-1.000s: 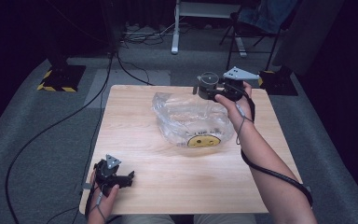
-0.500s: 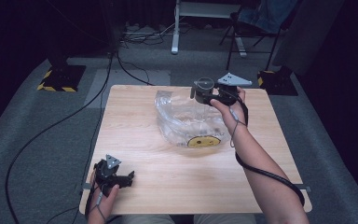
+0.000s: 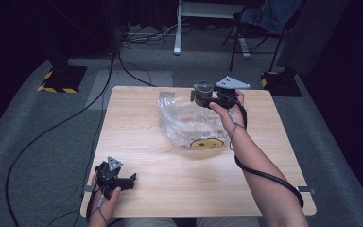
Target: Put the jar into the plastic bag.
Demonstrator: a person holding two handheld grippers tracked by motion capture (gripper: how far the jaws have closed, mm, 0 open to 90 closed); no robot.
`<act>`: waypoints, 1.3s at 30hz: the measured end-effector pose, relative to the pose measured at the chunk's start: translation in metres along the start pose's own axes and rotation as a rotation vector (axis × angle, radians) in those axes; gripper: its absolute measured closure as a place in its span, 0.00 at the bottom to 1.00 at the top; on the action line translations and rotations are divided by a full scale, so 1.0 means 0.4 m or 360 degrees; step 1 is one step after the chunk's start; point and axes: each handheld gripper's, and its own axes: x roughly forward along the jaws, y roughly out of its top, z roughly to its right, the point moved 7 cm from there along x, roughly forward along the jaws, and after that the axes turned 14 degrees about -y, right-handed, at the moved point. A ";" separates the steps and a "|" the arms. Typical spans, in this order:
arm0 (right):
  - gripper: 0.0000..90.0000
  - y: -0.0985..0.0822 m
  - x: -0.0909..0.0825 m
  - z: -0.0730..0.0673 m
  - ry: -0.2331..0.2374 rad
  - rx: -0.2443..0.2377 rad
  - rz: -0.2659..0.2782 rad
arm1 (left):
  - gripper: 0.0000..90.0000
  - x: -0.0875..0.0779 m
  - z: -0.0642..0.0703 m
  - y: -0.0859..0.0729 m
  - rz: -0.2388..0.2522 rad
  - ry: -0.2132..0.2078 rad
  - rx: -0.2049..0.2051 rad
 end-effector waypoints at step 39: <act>0.36 -0.136 0.024 0.009 0.0021 0.0001 -0.0108 | 0.00 0.000 0.000 0.000 -0.0002 -0.0001 -0.0001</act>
